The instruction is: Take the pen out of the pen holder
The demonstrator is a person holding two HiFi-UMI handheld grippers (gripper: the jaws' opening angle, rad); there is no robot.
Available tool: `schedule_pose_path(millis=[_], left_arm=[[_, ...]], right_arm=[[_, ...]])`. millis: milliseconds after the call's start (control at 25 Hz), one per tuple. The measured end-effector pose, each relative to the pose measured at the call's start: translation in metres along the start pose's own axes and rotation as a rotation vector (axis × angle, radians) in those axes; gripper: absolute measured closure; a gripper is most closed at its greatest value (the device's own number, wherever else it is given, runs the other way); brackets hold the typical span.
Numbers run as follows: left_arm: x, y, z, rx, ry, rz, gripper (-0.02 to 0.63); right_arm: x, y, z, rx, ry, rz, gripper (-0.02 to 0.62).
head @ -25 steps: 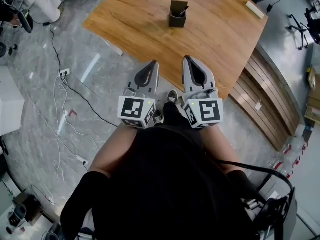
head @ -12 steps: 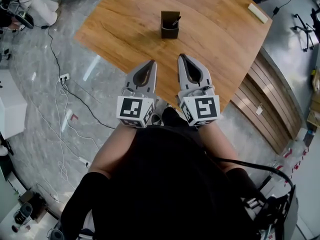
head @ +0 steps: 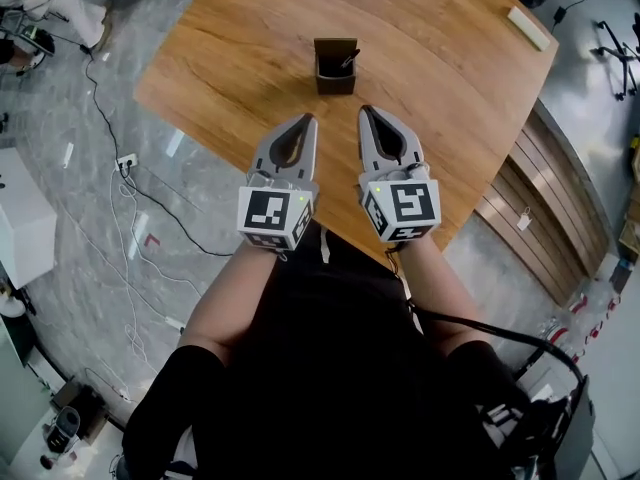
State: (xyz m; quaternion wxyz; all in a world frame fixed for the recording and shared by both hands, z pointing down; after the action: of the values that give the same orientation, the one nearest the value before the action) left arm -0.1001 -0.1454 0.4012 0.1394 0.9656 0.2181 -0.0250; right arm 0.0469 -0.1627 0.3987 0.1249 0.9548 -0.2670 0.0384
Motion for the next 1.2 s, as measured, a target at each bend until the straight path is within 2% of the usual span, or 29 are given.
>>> schedule_pose_path(millis=[440, 720, 880, 1200], left_arm=[[-0.039, 0.081, -0.045, -0.090, -0.010, -0.045, 0.605], [-0.053, 0.119, -0.052, -0.106, -0.020, -0.064, 0.606], [-0.060, 0.133, -0.055, -0.116, -0.028, -0.071, 0.606], [-0.074, 0.150, -0.064, -0.134, -0.042, -0.079, 0.606]], right_arm=[[0.038, 0.077, -0.047, -0.103, 0.043, -0.068, 0.580], [0.059, 0.117, -0.067, -0.199, 0.113, -0.040, 0.577], [0.067, 0.138, -0.072, -0.229, 0.155, -0.022, 0.525], [0.079, 0.166, -0.077, -0.233, 0.154, -0.038, 0.523]])
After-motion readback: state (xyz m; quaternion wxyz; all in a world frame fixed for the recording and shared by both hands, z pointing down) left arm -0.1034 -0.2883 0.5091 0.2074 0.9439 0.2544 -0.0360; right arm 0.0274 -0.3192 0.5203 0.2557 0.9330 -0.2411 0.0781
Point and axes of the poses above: the fingertips, and each gripper's own axes: y forward along the fingers, x to its right, z out of its top, the point moved 7 cm from there along -y, backward along the fingers, and after that the axes turned 1 degree about z, right-handed, at the moved point
